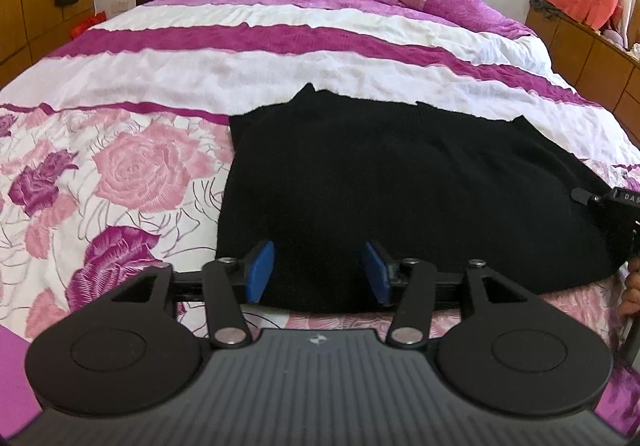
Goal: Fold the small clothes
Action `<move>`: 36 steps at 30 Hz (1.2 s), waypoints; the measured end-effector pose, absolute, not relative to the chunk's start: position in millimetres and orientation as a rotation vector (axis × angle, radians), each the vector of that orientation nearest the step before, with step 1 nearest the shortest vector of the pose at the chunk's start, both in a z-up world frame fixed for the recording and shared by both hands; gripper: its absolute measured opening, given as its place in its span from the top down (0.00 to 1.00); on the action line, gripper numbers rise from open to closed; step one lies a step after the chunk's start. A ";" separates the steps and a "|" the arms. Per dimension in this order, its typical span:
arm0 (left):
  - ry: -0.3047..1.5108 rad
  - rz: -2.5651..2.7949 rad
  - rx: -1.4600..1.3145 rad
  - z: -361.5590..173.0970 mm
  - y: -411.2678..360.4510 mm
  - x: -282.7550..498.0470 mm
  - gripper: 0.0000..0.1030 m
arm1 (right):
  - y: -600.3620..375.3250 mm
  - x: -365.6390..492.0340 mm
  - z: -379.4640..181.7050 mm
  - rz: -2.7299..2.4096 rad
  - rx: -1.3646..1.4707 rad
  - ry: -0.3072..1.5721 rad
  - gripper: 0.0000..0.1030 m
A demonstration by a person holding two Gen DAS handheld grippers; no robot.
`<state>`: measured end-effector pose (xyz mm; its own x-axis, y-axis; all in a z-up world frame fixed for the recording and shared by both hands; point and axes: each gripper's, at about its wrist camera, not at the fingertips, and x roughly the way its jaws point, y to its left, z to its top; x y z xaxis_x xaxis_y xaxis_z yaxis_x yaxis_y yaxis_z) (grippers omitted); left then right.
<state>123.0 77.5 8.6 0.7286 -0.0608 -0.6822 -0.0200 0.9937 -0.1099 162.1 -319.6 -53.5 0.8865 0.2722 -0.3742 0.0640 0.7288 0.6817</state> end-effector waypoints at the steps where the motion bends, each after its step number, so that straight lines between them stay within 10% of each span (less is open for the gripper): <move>1: 0.754 -0.022 -0.110 10.6 77.6 121.0 0.38 | -318.9 161.9 -51.1 0.120 0.749 0.476 0.83; 36: 0.669 0.028 -0.232 15.2 174.2 105.8 0.34 | -122.7 181.8 65.8 0.371 0.358 0.384 0.90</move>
